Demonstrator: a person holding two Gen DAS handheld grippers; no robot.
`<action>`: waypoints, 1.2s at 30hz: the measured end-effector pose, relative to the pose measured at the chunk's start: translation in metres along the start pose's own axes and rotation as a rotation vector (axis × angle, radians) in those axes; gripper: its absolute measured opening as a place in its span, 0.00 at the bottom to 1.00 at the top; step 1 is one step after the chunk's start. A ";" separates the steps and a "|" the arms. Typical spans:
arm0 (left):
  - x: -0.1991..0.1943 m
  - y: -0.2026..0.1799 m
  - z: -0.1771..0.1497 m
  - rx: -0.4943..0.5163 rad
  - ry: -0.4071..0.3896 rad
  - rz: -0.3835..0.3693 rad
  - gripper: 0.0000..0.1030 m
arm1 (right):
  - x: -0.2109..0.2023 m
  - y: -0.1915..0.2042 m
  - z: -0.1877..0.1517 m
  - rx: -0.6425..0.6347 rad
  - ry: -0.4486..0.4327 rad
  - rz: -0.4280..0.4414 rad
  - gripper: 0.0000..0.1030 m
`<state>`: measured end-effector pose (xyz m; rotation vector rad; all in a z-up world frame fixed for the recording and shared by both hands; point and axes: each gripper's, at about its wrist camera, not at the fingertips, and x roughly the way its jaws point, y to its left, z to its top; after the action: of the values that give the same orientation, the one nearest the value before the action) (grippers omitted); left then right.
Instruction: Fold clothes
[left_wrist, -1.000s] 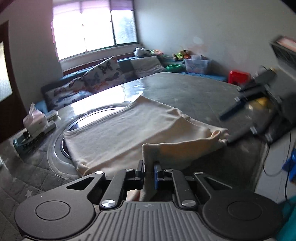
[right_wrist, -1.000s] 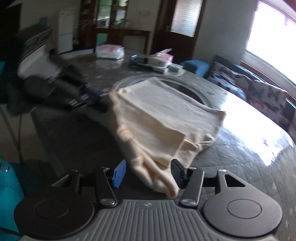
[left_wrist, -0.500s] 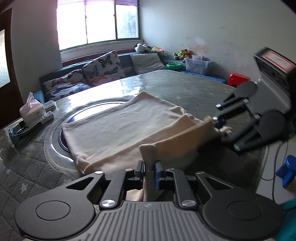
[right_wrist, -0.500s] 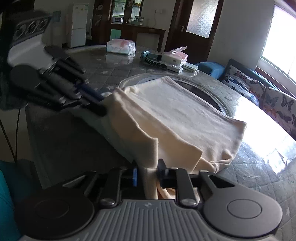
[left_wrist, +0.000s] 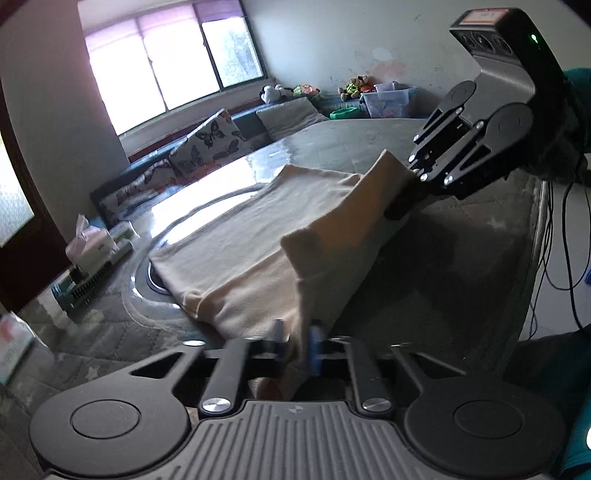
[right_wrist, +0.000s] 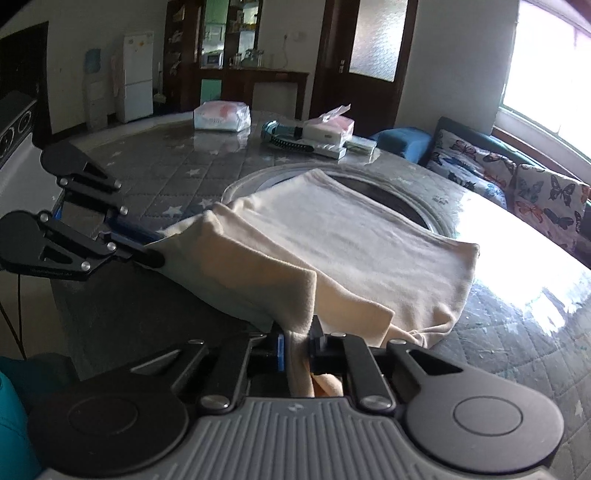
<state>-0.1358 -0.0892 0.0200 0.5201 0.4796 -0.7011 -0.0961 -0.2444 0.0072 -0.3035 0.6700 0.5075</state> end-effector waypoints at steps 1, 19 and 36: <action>-0.002 -0.001 0.000 -0.003 -0.004 0.004 0.07 | -0.002 0.001 0.000 0.001 -0.008 -0.004 0.09; -0.099 -0.020 -0.006 -0.083 -0.060 -0.015 0.05 | -0.084 0.057 -0.009 -0.088 -0.085 0.060 0.09; -0.069 0.019 0.034 -0.157 -0.099 0.018 0.05 | -0.071 0.027 0.027 -0.057 -0.070 0.038 0.09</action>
<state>-0.1602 -0.0642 0.0914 0.3401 0.4329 -0.6628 -0.1442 -0.2347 0.0715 -0.3261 0.5952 0.5717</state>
